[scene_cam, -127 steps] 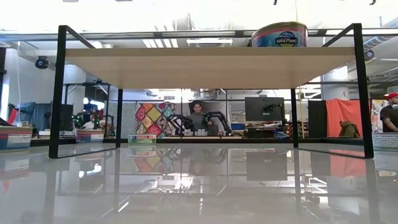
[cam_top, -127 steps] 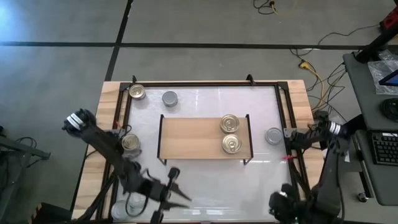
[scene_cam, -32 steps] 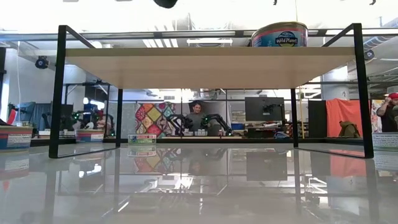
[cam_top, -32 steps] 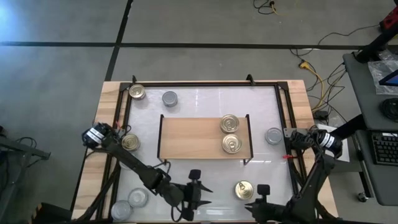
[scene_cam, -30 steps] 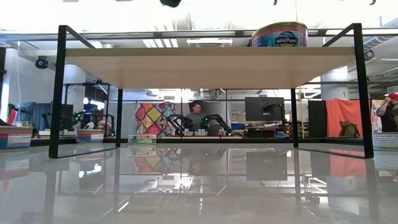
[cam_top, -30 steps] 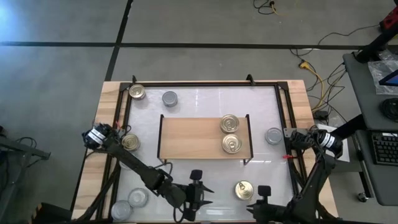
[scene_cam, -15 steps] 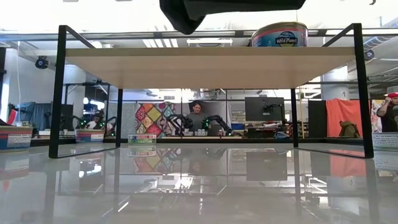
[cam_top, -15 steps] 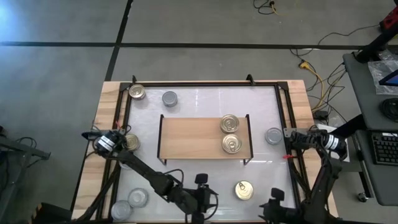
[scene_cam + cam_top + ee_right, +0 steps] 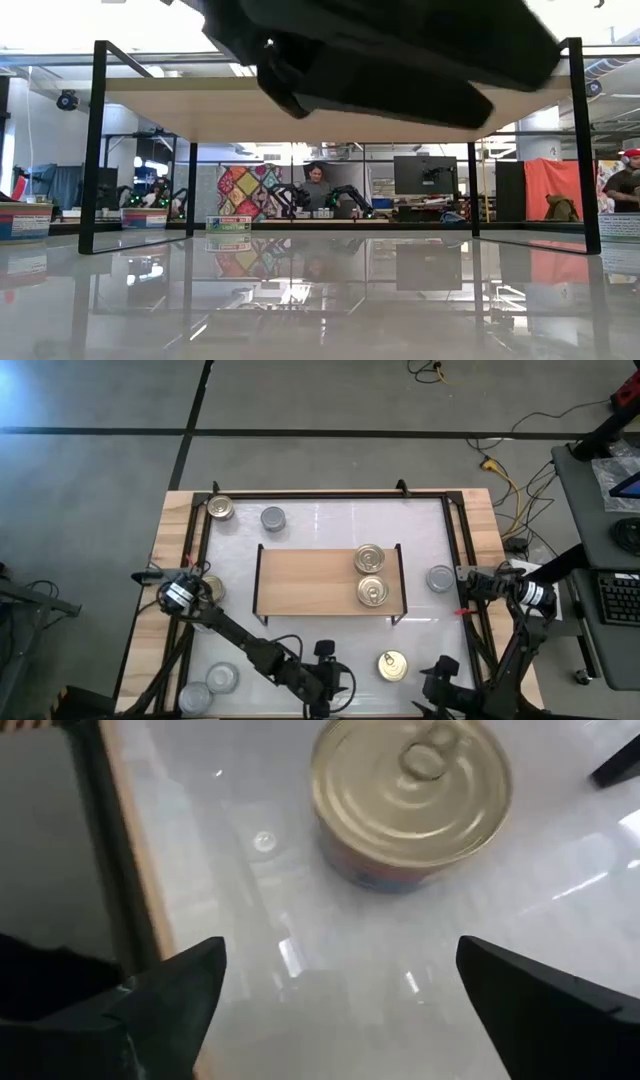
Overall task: Stack canned seafood by type on shelf
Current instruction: Stack the blue and pink tuna can on top of the other blue and pink tuna can on the shelf
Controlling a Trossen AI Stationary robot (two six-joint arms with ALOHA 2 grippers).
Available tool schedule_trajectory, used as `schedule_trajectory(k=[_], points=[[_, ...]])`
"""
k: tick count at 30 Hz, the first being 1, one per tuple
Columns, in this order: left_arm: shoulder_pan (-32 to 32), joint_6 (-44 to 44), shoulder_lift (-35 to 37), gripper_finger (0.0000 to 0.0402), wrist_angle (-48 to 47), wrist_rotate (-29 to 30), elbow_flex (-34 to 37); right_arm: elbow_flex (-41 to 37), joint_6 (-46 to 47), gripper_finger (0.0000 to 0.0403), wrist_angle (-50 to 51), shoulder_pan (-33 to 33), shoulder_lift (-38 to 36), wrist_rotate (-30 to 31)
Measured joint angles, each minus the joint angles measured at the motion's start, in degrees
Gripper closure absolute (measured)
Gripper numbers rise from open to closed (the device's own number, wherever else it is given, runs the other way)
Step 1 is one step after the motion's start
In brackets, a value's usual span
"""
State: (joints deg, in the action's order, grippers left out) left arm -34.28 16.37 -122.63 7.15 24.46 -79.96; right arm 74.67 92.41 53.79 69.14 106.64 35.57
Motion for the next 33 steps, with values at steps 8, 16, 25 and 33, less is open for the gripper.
schedule_trajectory(k=[8,16,25,33], points=[[3.49,1.48,-1.29,0.0225,0.32,-0.28,0.11,-3.17,2.66,0.0003,2.07,-0.61,1.39,2.9],[6.17,0.46,-1.33,0.0225,0.91,-1.89,0.25,-9.91,-2.11,0.0003,-10.06,-2.84,1.39,4.05],[6.9,-1.09,-10.23,0.0242,-3.83,-0.02,-10.48,-11.56,-13.17,0.0003,-18.61,-7.39,1.39,8.2],[7.82,-2.2,-15.91,0.0259,-12.7,3.16,-20.47,-13.16,-20.28,0.0003,-25.67,-10.68,1.37,10.67]])
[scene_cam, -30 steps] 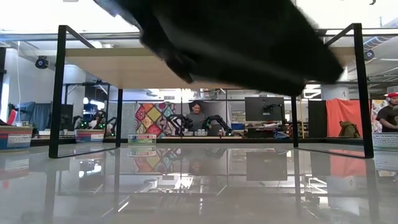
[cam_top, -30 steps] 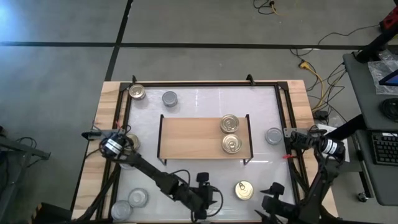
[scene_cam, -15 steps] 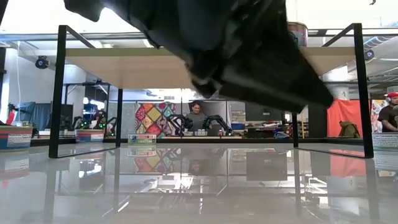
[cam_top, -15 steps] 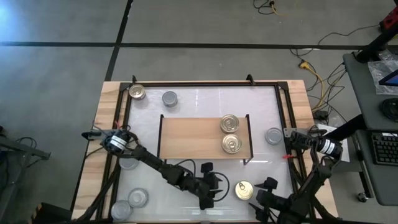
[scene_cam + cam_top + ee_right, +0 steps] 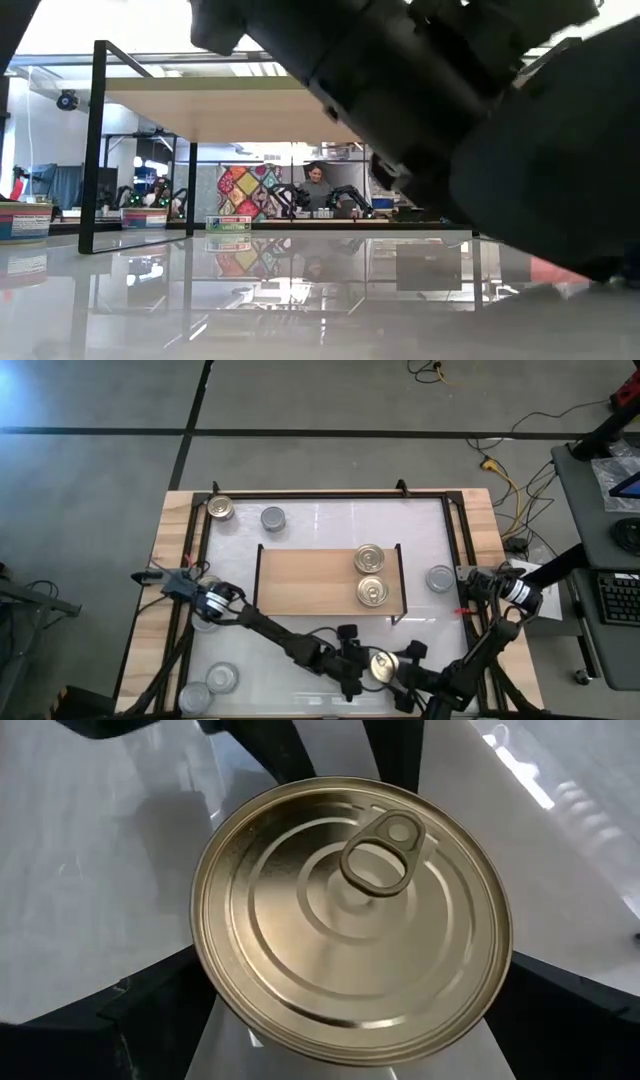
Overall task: Stack canned seafood by type on shelf
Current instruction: Stack the blue and pink tuna can on top of the other blue and pink tuna can on the shelf
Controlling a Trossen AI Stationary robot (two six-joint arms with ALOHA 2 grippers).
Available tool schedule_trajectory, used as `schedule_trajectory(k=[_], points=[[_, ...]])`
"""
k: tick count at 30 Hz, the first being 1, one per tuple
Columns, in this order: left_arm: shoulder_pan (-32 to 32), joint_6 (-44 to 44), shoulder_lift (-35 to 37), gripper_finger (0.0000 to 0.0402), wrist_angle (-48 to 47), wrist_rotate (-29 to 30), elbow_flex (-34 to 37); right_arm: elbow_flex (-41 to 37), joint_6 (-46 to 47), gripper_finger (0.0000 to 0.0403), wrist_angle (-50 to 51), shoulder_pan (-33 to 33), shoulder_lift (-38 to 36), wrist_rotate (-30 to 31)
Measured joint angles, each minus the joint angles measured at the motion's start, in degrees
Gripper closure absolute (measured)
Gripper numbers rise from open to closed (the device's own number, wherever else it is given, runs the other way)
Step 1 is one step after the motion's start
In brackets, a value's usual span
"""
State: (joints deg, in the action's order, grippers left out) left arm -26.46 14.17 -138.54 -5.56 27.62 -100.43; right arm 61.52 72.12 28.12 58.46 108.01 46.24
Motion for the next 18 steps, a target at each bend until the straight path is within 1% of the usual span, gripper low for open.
schedule_trajectory(k=[4,7,10,13,18], points=[[-0.27,1.02,0.0,0.0265,-0.22,0.1,-0.25,0.02,-1.21,0.0003,-1.07,-0.61,0.0,-0.11],[-0.59,1.31,0.0,0.0267,1.54,-0.6,-0.09,-0.04,-6.58,0.0003,-4.76,-0.81,0.0,-0.07],[-1.25,1.33,-0.11,0.0268,3.07,-2.1,-0.06,0.02,-11.42,0.0002,-9.56,-1.53,-0.04,-3.9],[-1.2,1.23,-0.11,0.0268,3.07,-2.06,-0.25,0.0,-12.12,0.0002,-10.43,-2.14,-0.07,-4.79],[-1.3,1.18,-0.15,0.0268,3.51,-1.59,-0.38,0.0,-12.02,0.0002,-10.85,-2.55,-0.03,-3.46]])
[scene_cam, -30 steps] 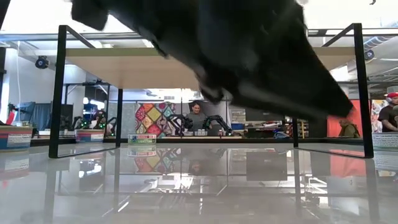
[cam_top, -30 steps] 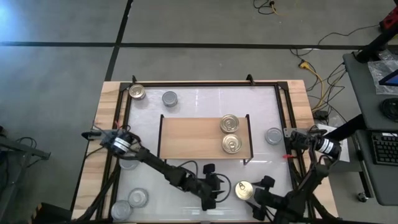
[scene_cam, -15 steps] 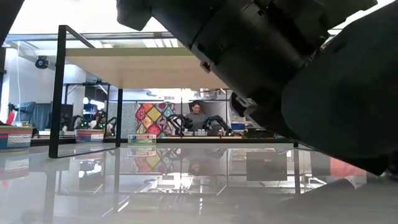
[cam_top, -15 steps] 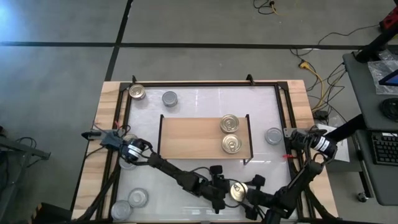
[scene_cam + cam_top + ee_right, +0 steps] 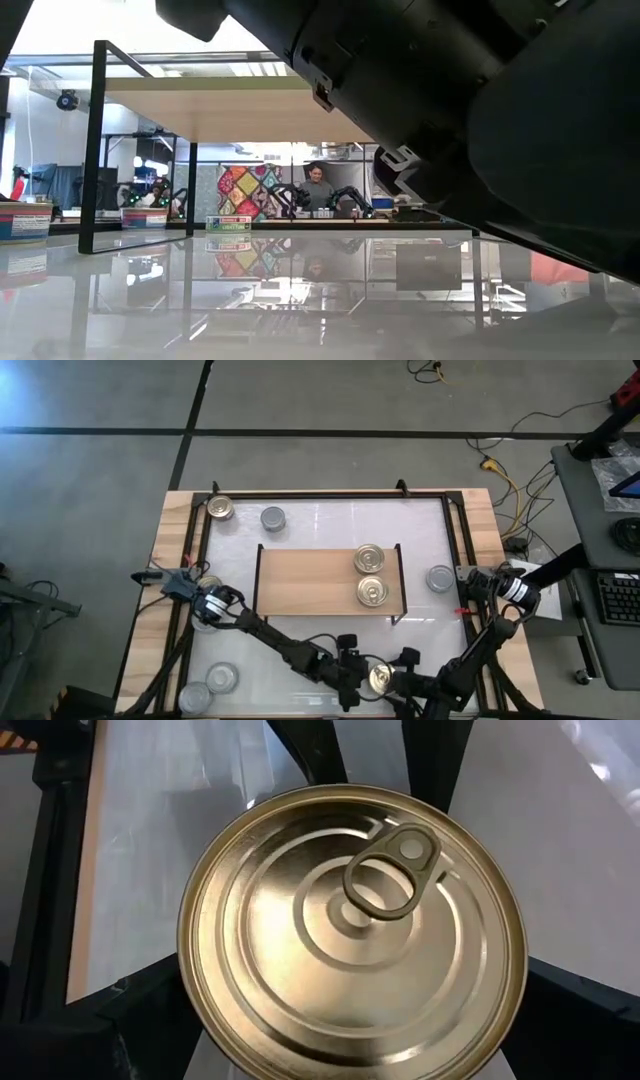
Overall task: Stack canned seafood by type on shelf
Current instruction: Stack the blue and pink tuna can on top of the other blue and pink tuna can on the shelf
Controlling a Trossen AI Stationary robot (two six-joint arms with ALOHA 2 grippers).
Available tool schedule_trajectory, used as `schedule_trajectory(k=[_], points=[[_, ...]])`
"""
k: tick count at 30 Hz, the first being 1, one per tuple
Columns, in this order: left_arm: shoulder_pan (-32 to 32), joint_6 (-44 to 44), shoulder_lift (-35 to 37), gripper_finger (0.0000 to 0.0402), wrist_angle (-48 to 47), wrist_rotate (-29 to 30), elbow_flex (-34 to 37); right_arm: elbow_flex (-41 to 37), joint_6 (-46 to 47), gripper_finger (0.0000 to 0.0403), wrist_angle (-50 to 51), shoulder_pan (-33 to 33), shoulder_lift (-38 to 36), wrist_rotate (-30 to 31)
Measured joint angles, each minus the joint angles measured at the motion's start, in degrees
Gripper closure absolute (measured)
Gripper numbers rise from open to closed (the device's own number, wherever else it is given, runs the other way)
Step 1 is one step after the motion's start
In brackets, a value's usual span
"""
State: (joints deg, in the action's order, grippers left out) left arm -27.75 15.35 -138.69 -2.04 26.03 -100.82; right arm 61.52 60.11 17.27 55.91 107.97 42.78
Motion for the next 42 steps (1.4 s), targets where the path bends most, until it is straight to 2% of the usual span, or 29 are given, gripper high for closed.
schedule_trajectory(k=[7,18,25,31,37,42], points=[[-0.49,-0.07,-0.05,0.0268,-0.24,0.15,-0.14,0.04,-4.52,0.0002,-4.73,-0.94,-0.05,1.85],[-1.08,-0.04,-0.05,0.0268,-3.04,0.57,-1.7,0.13,-2.7,0.0003,-4.45,-1.44,-0.04,-0.65],[-1.57,0.66,-0.05,0.0268,-3.74,1.3,-1.7,0.13,-3.14,0.0028,-4.37,-1.58,-0.41,-0.87],[-2.13,0.94,-0.03,0.0268,-4.16,2.79,-1.75,0.13,-3.9,0.0028,-4.08,-1.67,-1.35,-1.51],[-3.86,2.16,2.4,0.0268,-6.85,4.92,-1.97,1.06,-5.69,0.0029,-3.22,-0.58,-5.17,-3.13],[-6.67,0.09,6.19,0.0268,-5.16,10.79,-2.03,1.5,-9.67,0.0035,-2.52,1.22,-12.35,-1.53]])
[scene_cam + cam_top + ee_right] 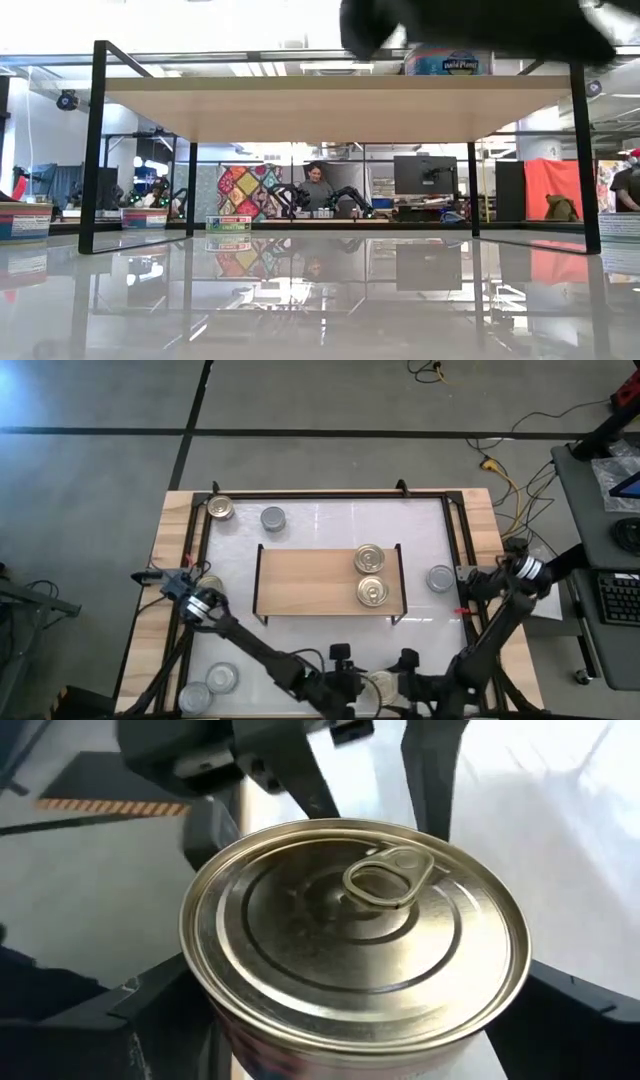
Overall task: Stack canned seafood by type on shelf
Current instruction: Stack the blue and pink tuna can on top of the other blue and pink tuna can on the shelf
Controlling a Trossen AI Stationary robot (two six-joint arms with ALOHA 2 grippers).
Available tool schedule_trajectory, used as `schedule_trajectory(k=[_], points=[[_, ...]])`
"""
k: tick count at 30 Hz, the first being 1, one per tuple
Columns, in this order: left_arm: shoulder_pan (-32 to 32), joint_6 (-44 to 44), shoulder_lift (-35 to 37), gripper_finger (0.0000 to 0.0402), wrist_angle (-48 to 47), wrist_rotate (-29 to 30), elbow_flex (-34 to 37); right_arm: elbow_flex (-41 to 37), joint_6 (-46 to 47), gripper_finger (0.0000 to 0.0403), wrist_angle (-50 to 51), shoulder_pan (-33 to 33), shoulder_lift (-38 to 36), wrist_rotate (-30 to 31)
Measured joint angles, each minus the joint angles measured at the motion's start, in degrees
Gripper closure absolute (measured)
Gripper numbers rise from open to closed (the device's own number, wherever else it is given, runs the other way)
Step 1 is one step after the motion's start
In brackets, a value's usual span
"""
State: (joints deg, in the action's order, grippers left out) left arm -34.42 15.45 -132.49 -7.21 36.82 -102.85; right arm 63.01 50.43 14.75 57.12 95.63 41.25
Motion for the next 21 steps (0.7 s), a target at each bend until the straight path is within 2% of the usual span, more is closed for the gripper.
schedule_trajectory(k=[3,9,15,21], points=[[-1.29,-0.83,1.51,0.0268,-0.51,0.28,0.03,-0.21,-4.19,0.0035,1.95,0.39,-4.69,2.16],[-4.53,-3.96,8.25,0.0268,-3.04,0.32,1.56,-2.13,-8.5,0.0035,8.22,-0.94,-14.22,11.1],[-4.52,-4.15,19.53,0.0268,-3.21,0.24,11.85,-7.02,-15.79,0.0035,7.08,-7.17,-24.01,10.96],[-2.33,-10.23,30.93,0.0268,14.54,-1.13,26.68,-12.69,-29.96,0.0035,-2.49,-16.79,-32.0,3.96]])
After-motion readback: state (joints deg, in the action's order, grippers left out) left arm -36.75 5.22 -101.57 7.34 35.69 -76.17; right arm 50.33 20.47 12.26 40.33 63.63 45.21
